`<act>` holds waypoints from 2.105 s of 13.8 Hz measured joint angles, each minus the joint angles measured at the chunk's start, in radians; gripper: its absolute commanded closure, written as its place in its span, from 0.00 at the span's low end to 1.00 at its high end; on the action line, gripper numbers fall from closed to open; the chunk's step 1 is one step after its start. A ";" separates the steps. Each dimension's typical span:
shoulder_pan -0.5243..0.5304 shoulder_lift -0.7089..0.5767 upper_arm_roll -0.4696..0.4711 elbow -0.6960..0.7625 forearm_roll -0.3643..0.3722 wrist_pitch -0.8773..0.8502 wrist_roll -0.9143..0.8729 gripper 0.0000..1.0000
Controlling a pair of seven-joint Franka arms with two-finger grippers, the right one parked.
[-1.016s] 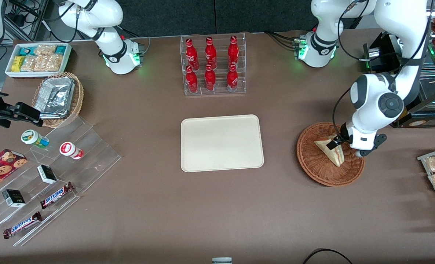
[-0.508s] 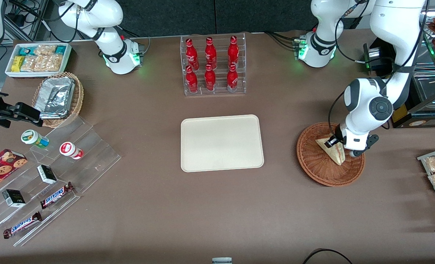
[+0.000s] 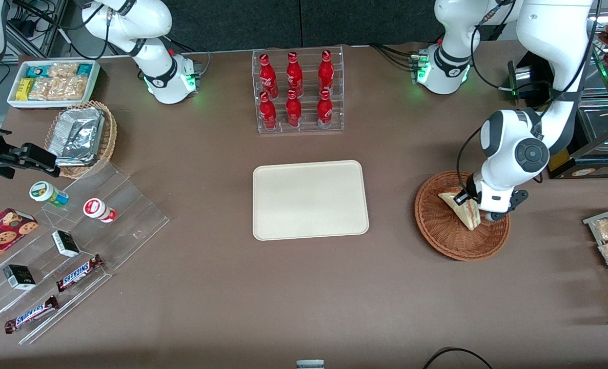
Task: Place sandwich from basket to tray
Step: 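Lower the left gripper and close it on the sandwich's crust edge, then lift the sandwich and carry it with the left gripper over the tray, then lower the sandwich onto the tray and open the left gripper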
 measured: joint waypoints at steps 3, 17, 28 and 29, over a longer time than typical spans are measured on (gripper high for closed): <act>-0.055 -0.007 -0.002 0.122 0.000 -0.156 0.000 1.00; -0.500 0.207 -0.014 0.457 -0.030 -0.245 -0.023 1.00; -0.680 0.480 -0.014 0.710 -0.051 -0.246 -0.135 1.00; -0.686 0.495 -0.014 0.718 -0.051 -0.246 -0.135 1.00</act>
